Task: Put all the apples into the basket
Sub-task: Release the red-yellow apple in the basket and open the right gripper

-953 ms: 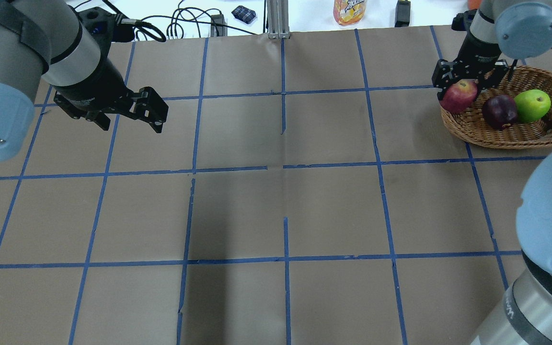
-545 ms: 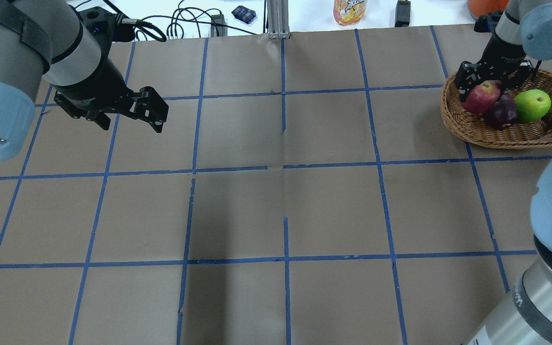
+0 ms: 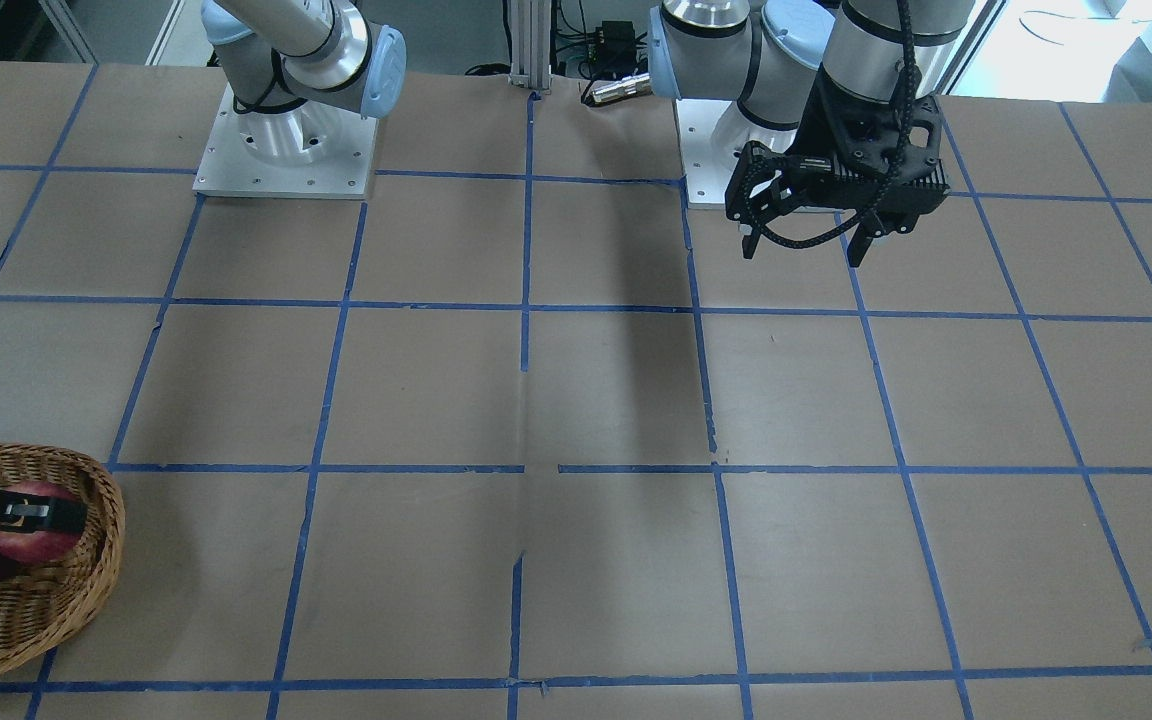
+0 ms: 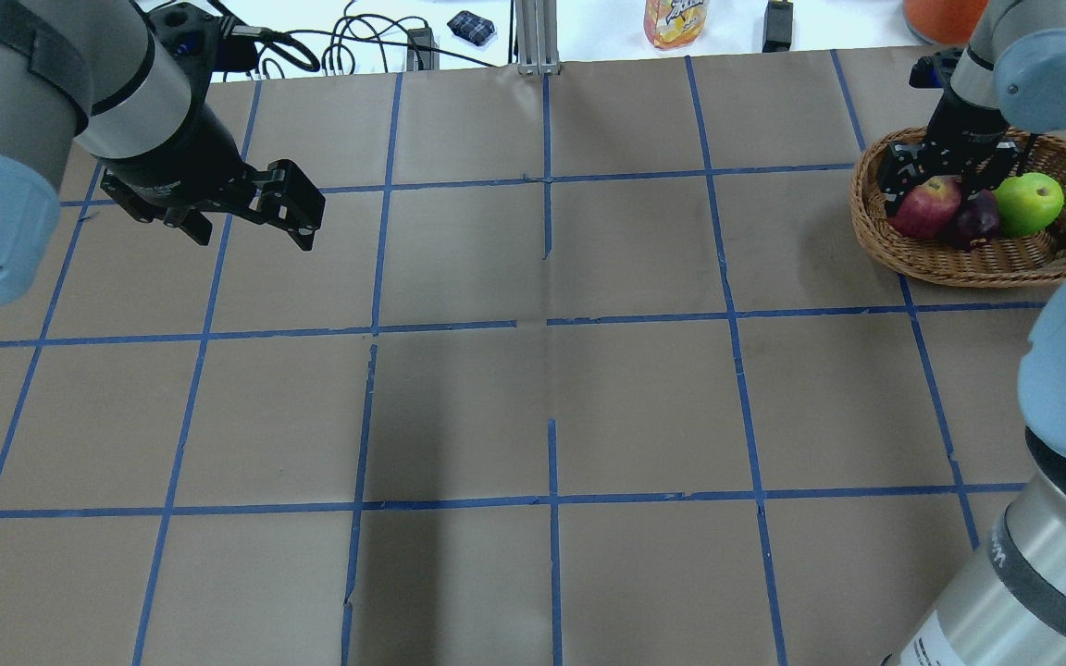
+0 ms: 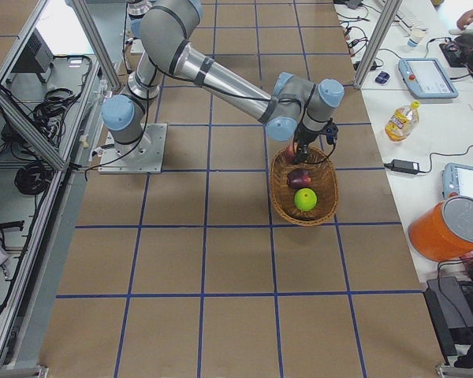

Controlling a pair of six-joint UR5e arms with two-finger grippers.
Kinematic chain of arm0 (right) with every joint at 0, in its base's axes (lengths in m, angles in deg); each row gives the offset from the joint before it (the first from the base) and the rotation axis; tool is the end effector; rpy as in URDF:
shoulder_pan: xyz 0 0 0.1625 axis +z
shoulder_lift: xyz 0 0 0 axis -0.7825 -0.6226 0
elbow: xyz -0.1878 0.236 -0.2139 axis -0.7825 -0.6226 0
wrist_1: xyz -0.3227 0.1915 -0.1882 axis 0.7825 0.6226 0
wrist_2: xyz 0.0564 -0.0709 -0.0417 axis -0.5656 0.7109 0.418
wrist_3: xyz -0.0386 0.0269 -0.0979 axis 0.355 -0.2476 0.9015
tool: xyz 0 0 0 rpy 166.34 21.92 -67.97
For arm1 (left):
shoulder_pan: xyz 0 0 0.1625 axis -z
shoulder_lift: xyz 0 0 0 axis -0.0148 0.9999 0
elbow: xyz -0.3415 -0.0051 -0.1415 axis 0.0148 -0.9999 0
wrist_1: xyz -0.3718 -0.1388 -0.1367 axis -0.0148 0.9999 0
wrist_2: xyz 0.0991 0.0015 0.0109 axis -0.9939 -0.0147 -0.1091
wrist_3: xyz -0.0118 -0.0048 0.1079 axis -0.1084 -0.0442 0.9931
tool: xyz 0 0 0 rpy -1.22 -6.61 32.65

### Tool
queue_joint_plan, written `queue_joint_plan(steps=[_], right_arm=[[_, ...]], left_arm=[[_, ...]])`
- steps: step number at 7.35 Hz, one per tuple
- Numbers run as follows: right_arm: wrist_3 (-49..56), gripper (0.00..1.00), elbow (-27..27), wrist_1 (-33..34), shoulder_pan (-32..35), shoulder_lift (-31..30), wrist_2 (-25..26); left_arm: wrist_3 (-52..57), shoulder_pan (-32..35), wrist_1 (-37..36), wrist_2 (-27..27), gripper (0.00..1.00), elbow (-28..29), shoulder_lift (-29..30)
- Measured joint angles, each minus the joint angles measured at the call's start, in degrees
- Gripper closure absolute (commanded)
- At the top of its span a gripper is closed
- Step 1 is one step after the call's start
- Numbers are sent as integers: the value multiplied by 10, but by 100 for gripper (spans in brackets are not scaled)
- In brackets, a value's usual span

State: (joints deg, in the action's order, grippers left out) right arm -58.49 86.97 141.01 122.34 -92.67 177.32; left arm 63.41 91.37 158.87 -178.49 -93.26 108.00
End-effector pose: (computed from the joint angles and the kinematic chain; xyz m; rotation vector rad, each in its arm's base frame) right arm -0.0952 -0.6548 0.1994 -0.0727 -3.1021 -0.2581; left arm -0.1359 -0.4784 0.4256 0.1490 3.1133 -0.1658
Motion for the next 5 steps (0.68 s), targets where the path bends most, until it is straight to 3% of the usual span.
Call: queue_joint_plan(steps=[5], right_arm=[[27,0,-3,-11,-1,-7,8]], left_arm=[[0,0,0,-2,0,1,-2]])
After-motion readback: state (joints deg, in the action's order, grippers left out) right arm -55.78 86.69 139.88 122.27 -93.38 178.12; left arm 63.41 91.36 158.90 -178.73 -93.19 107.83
